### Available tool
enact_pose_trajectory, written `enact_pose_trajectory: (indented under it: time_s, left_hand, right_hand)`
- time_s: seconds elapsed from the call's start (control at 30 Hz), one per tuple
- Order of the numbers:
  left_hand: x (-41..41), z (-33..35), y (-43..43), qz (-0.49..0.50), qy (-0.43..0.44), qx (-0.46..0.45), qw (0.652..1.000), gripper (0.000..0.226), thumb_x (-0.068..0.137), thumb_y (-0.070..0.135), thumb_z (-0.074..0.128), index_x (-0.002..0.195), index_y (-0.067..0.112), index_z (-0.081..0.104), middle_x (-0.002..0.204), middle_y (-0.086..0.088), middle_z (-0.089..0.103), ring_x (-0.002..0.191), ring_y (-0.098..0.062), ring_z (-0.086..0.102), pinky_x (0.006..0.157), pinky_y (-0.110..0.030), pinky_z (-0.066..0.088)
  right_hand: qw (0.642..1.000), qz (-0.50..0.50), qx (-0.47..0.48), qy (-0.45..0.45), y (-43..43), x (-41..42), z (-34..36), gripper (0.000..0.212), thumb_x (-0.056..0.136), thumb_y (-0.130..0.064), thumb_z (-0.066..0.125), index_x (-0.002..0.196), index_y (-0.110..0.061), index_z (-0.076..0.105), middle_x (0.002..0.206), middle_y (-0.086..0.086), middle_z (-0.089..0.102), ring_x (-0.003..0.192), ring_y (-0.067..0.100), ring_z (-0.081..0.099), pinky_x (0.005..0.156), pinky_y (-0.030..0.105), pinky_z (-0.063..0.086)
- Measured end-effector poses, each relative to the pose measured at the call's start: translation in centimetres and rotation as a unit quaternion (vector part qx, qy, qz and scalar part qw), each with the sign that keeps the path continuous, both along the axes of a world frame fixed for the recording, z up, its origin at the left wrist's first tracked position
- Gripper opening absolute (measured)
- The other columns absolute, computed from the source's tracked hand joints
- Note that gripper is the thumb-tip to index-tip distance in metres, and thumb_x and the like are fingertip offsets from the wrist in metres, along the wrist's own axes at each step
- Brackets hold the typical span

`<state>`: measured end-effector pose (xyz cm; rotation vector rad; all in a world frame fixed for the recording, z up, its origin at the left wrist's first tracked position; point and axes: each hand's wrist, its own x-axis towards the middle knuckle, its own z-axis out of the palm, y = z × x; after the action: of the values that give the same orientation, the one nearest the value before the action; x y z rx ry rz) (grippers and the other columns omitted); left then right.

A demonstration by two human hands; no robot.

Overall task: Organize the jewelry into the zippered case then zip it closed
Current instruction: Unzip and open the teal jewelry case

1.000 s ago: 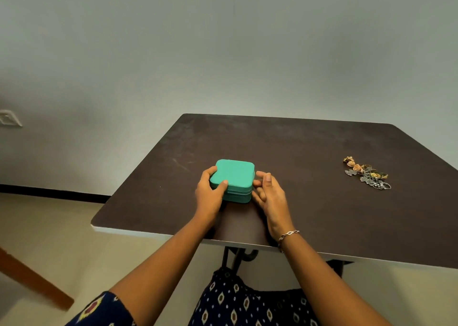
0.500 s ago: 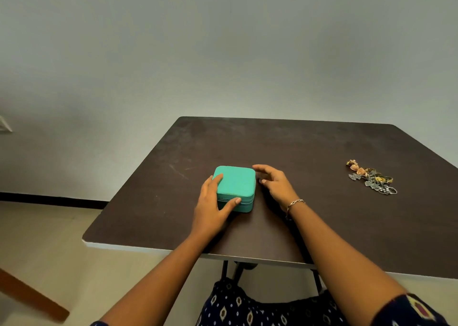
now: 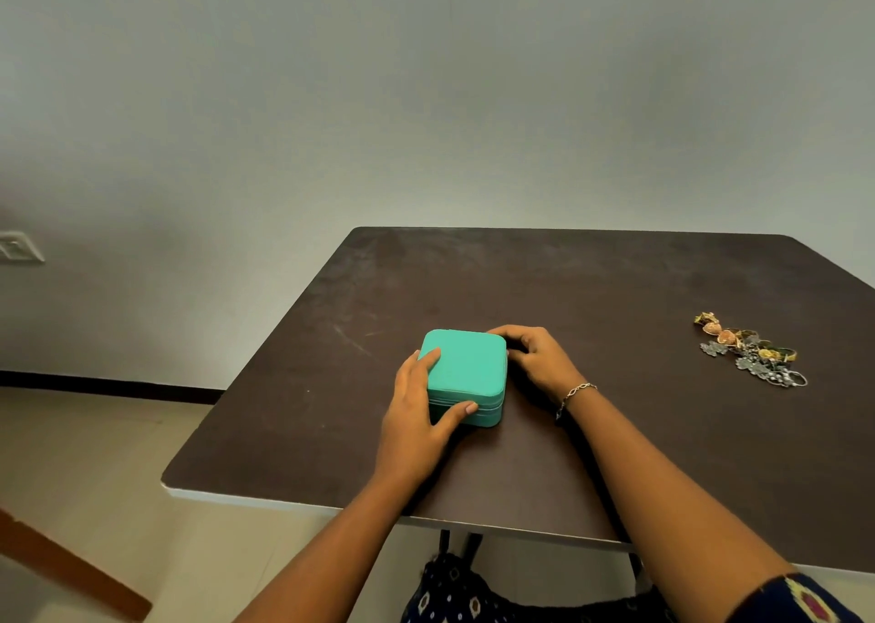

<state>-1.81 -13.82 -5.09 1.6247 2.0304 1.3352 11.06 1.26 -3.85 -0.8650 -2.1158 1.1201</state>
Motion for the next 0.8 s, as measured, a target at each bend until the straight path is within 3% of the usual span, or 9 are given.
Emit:
enact_pose_trajectory:
  time_s: [0.23,0.47,0.63,0.8]
  left_hand:
    - [0.0,0.2,-0.1,-0.004,-0.008,-0.001,1.0,0.07,0.08,0.035,0.067,0.138,0.024,0.03,0.147,0.003,0.027,0.131,-0.009,0.031,0.095,-0.016,0.029]
    - [-0.1,0.0,0.0,-0.003,-0.018,-0.006,1.0,0.07,0.079,0.034,0.067,0.138,0.025,0.03,0.148,0.003,0.026,0.131,-0.009,0.03,0.095,-0.015,0.028]
    - [0.0,0.1,0.0,-0.003,-0.026,-0.011,1.0,0.07,0.079,0.034,0.068,0.138,0.024,0.031,0.148,0.003,0.026,0.131,-0.011,0.031,0.096,-0.019,0.03]
    - [0.0,0.2,0.0,-0.004,-0.037,-0.011,0.999,0.07,0.079,0.032,0.068,0.137,0.024,0.032,0.146,0.003,0.028,0.129,-0.011,0.033,0.096,-0.021,0.033]
  right_hand:
    - [1.0,0.002,0.019,-0.021,0.2,-0.2,-0.4,0.034,0.09,0.005,0.041,0.109,-0.011,0.064,0.108,-0.002,0.065,0.105,0.011,0.058,0.094,0.025,0.044]
    - [0.999,-0.009,0.042,-0.032,0.6,-0.4,-0.8,0.036,0.088,0.008,0.042,0.112,-0.007,0.063,0.115,0.007,0.064,0.11,0.019,0.056,0.099,0.034,0.043]
    - [0.999,0.027,0.016,-0.033,0.7,-0.3,-0.8,0.039,0.088,0.008,0.042,0.115,-0.011,0.062,0.115,0.001,0.064,0.11,0.014,0.057,0.098,0.031,0.044]
    - [0.987,0.109,0.007,-0.116,2.0,-0.6,0.9,0.037,0.09,0.01,0.039,0.12,-0.003,0.055,0.118,0.005,0.057,0.109,0.014,0.051,0.099,0.029,0.039]
